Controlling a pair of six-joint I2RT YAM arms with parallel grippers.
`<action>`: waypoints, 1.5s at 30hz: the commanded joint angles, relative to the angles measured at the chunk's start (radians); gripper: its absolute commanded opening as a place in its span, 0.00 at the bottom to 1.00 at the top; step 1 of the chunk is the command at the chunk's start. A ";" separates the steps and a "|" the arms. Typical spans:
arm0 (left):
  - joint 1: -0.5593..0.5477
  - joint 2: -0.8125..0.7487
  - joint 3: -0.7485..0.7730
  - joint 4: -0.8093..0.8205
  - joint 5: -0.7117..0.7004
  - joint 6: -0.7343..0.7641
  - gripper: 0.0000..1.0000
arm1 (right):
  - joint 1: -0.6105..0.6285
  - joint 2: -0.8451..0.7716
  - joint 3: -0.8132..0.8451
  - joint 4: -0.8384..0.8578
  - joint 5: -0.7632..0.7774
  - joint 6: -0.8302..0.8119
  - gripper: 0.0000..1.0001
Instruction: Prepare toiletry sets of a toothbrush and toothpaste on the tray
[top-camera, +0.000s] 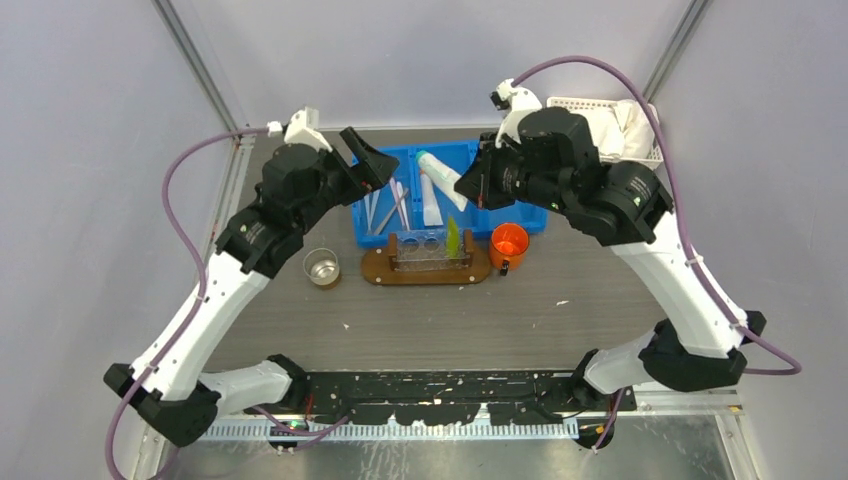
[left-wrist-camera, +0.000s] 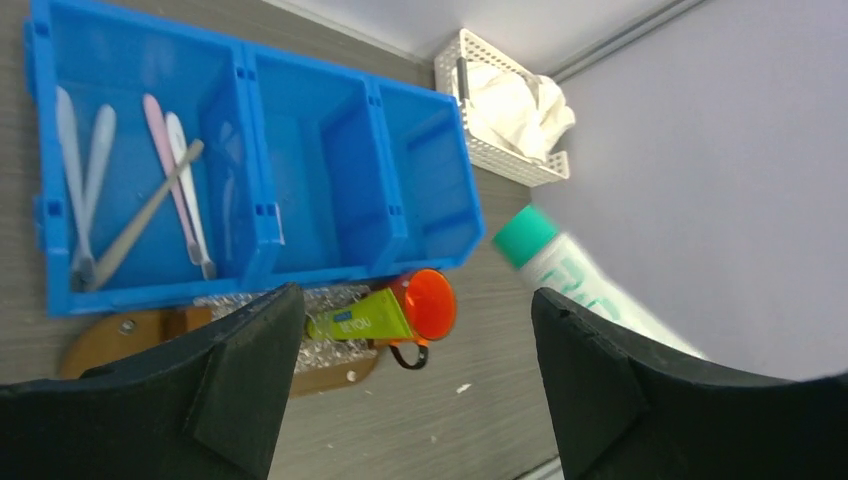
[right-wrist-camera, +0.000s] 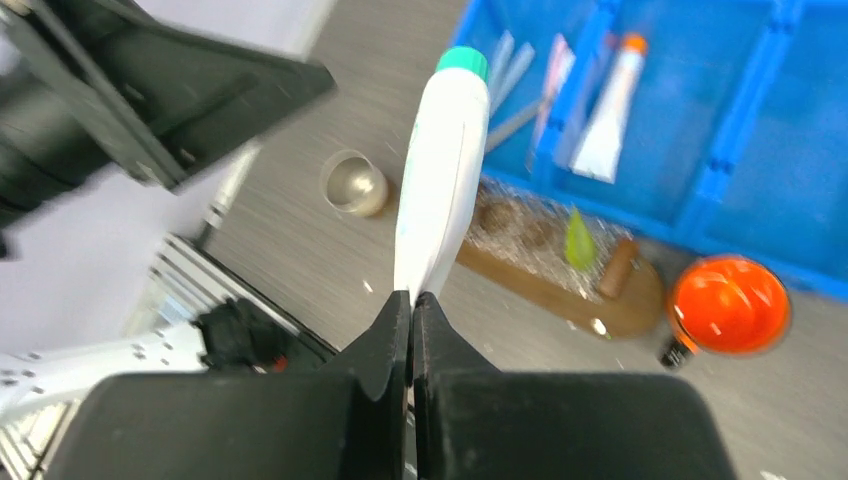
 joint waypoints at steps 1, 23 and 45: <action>0.003 0.105 0.164 -0.278 -0.037 0.191 0.83 | -0.002 0.121 0.140 -0.339 0.056 -0.041 0.01; 0.015 0.107 0.029 -0.279 0.024 0.241 0.83 | 0.020 0.547 0.451 -0.623 -0.018 -0.122 0.01; 0.062 0.089 -0.061 -0.222 0.104 0.238 0.82 | 0.015 0.676 0.492 -0.634 -0.052 -0.145 0.01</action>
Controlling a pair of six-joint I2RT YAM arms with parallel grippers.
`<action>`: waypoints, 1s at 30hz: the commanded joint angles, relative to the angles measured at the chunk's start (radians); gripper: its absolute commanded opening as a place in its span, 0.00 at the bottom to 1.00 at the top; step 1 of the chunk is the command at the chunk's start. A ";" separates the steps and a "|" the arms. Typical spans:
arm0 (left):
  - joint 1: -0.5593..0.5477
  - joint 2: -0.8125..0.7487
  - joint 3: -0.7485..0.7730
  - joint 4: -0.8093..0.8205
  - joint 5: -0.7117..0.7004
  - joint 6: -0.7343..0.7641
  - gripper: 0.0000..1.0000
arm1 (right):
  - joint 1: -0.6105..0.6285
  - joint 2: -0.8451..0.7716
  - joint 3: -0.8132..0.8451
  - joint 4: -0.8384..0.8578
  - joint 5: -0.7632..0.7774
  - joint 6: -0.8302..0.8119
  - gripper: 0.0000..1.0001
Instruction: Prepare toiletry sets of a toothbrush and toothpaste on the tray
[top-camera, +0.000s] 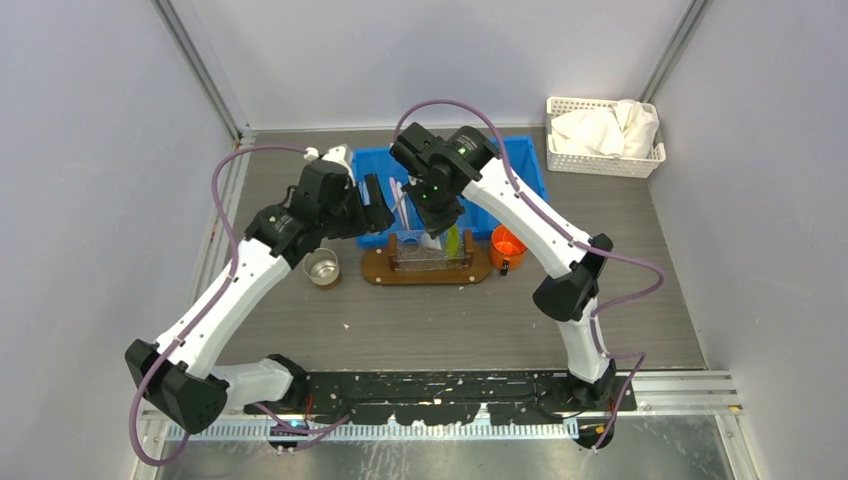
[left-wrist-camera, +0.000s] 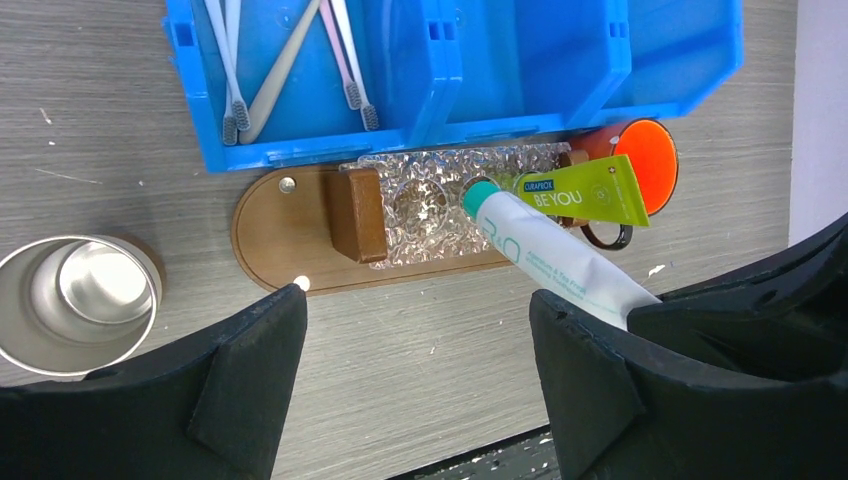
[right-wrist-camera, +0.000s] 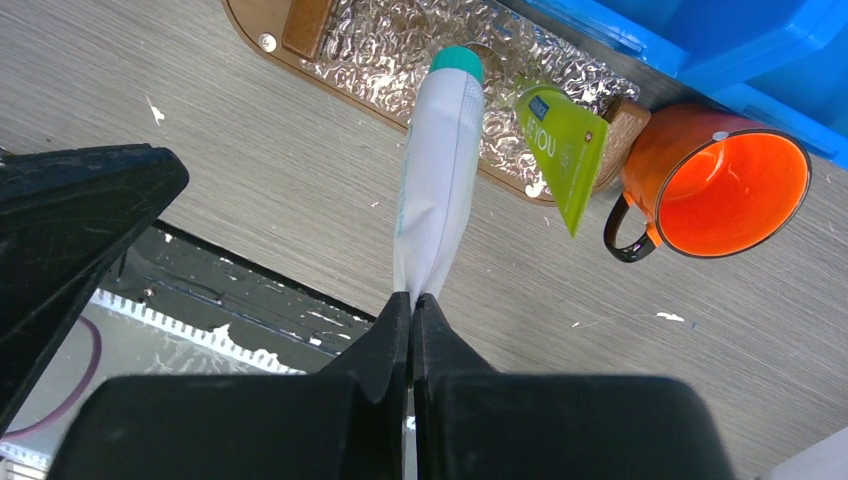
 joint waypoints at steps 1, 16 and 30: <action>0.011 -0.033 -0.011 0.049 0.021 0.010 0.82 | 0.001 0.006 0.058 -0.039 -0.031 -0.022 0.01; 0.047 -0.056 -0.053 0.061 0.052 0.017 0.82 | 0.012 0.078 0.134 -0.018 -0.060 -0.022 0.01; 0.058 -0.056 -0.069 0.073 0.062 0.012 0.81 | 0.036 0.088 0.126 -0.006 -0.074 -0.032 0.01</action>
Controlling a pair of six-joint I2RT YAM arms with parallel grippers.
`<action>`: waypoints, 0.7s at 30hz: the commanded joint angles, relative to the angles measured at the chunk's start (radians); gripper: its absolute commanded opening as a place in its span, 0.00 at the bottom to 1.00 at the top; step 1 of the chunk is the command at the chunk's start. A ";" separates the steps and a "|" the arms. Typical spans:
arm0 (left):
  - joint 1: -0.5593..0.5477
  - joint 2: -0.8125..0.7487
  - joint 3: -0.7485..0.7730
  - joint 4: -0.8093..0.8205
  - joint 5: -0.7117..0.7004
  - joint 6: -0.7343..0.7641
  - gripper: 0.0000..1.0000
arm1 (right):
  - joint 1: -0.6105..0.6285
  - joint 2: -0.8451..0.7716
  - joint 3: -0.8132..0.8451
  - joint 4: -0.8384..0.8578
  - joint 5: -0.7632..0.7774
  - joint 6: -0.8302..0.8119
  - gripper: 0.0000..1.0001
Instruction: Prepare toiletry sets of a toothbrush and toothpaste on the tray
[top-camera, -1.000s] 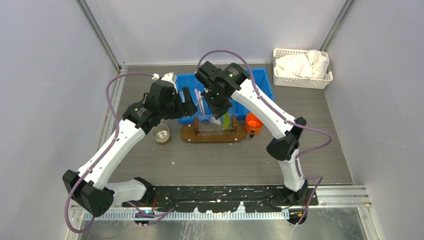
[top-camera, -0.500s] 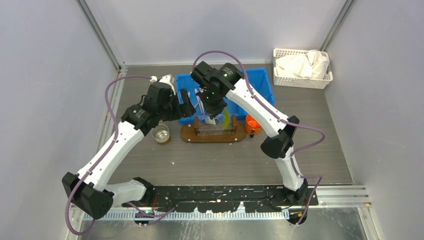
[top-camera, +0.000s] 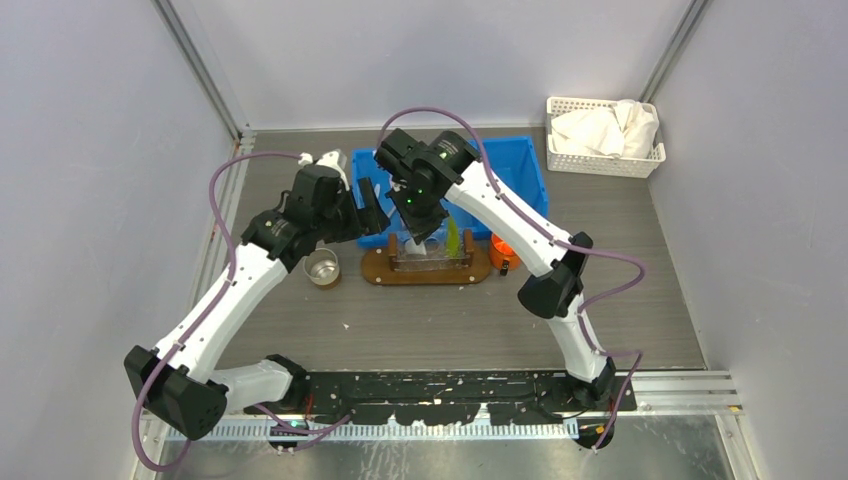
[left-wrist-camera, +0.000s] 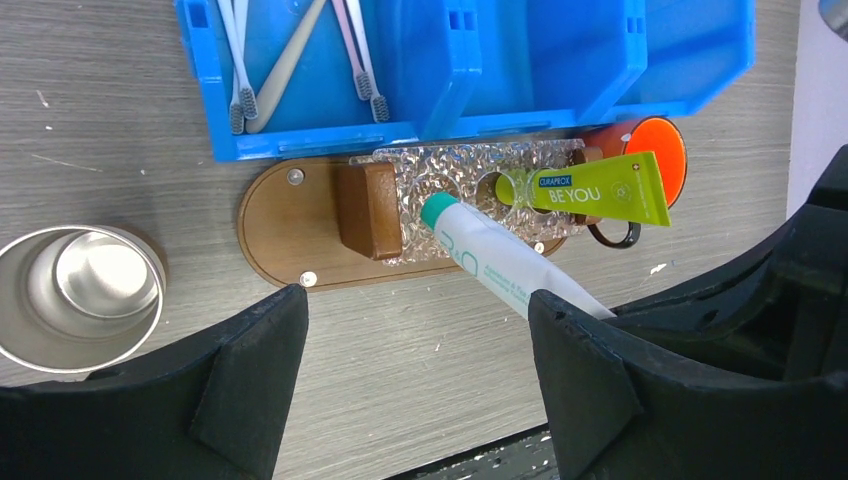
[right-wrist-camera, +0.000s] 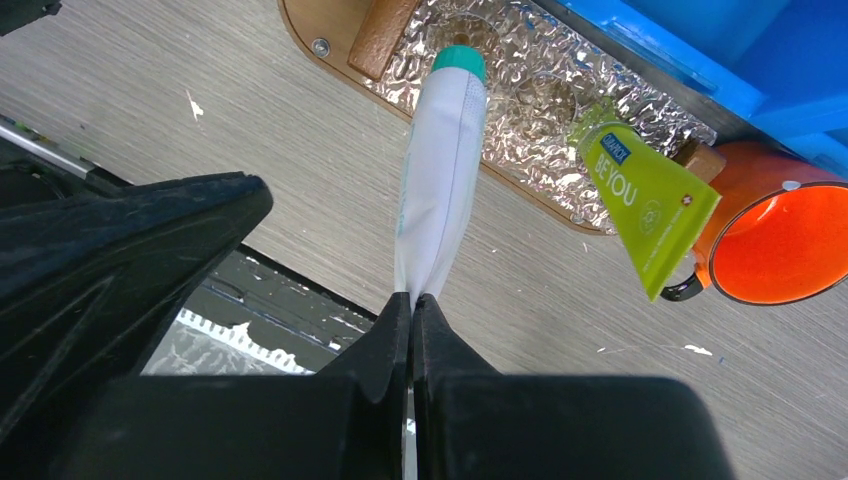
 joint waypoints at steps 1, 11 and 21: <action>0.008 -0.025 -0.004 0.044 0.013 0.012 0.81 | 0.008 -0.006 0.034 -0.005 -0.016 -0.019 0.01; 0.017 -0.029 -0.012 0.045 0.038 0.020 0.81 | 0.007 0.030 0.043 0.003 -0.016 -0.021 0.01; 0.027 -0.047 -0.011 0.040 0.048 0.029 0.81 | -0.015 0.051 0.043 0.019 -0.041 -0.024 0.01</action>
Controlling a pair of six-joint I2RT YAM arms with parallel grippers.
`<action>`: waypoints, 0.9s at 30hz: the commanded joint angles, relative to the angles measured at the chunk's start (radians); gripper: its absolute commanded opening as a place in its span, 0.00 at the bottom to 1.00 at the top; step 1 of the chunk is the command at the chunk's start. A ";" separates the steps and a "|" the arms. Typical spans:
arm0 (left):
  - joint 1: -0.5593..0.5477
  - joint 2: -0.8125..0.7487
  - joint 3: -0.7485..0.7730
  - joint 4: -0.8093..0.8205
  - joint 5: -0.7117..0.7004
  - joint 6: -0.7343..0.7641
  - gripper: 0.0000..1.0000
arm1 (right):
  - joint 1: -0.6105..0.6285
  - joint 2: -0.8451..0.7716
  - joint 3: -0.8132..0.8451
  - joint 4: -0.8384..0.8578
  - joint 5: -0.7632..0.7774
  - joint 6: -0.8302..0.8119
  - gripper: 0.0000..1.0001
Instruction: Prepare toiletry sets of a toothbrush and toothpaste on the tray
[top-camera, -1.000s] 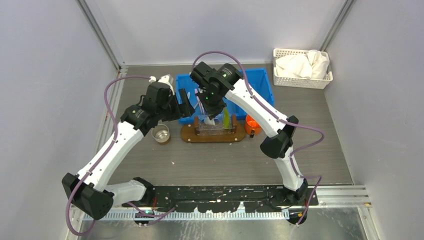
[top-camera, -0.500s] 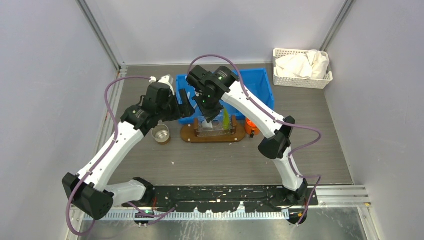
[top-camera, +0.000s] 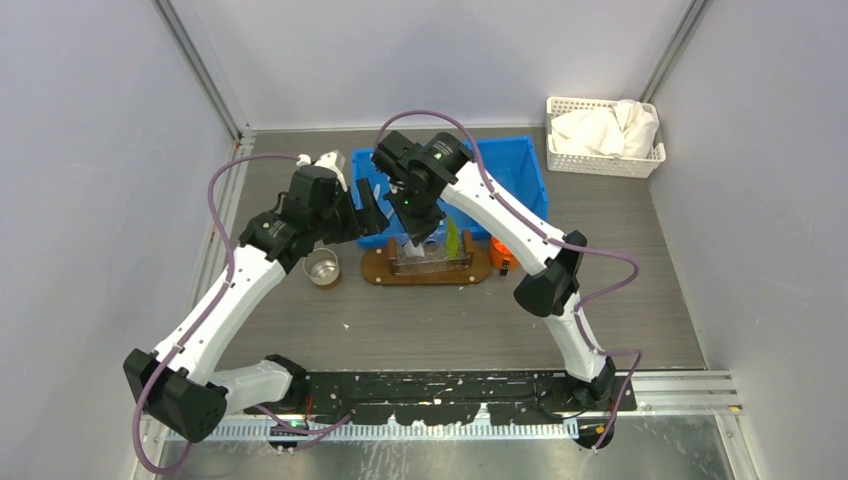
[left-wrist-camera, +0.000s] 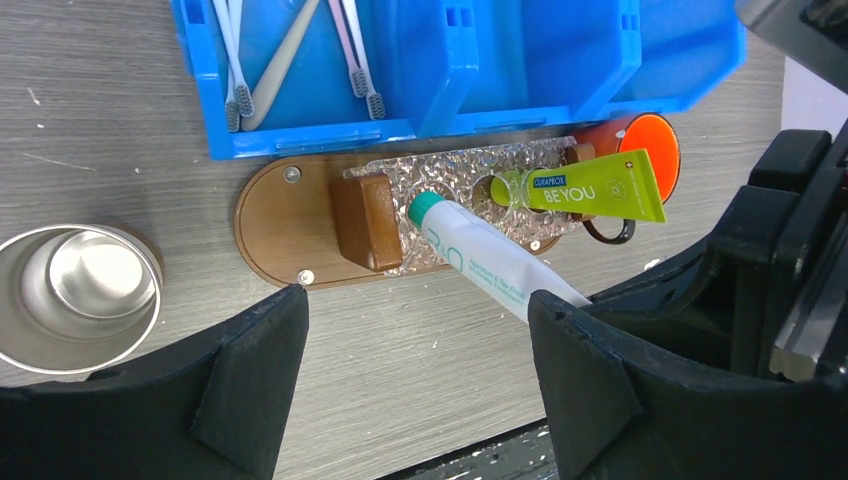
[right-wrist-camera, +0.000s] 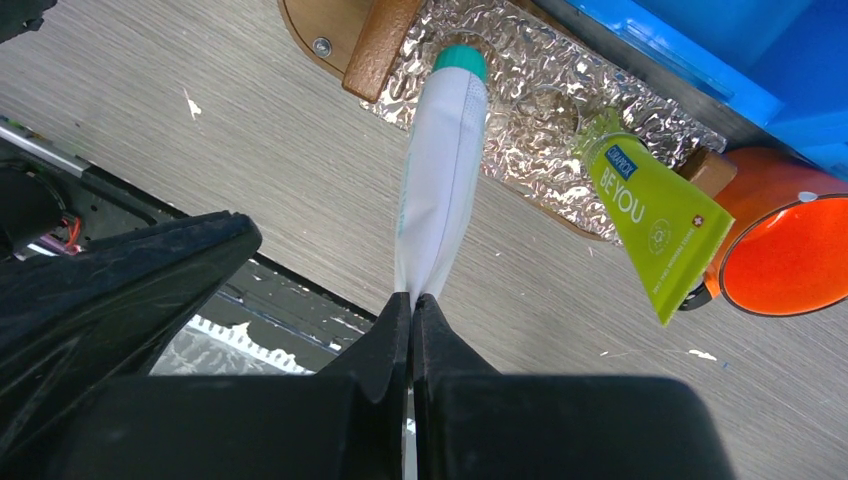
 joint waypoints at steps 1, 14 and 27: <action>0.012 -0.038 0.007 0.029 0.017 0.027 0.81 | -0.014 0.021 0.034 0.022 -0.040 -0.017 0.01; 0.017 -0.034 0.007 0.033 0.028 0.028 0.81 | -0.041 -0.001 0.016 0.054 -0.041 -0.021 0.01; 0.018 -0.040 -0.003 0.039 0.037 0.027 0.81 | -0.060 0.051 0.012 0.051 -0.091 -0.015 0.01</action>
